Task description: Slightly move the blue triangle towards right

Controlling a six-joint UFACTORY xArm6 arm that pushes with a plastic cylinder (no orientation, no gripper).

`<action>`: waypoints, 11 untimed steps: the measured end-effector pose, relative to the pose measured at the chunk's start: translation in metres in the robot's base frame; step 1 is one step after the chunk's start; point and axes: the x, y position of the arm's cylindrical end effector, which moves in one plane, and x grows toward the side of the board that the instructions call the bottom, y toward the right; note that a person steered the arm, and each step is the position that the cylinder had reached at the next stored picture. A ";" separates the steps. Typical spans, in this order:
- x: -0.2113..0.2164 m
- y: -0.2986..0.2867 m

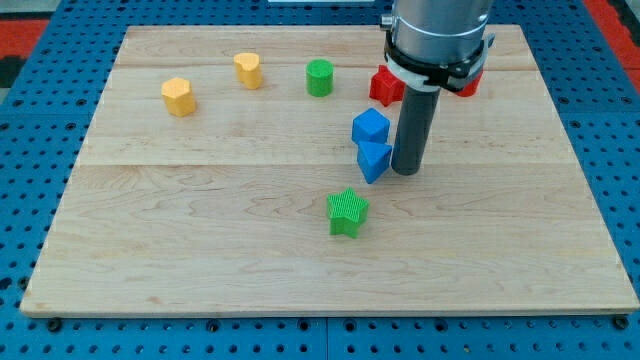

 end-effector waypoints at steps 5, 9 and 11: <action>-0.014 -0.110; -0.017 -0.009; 0.020 -0.087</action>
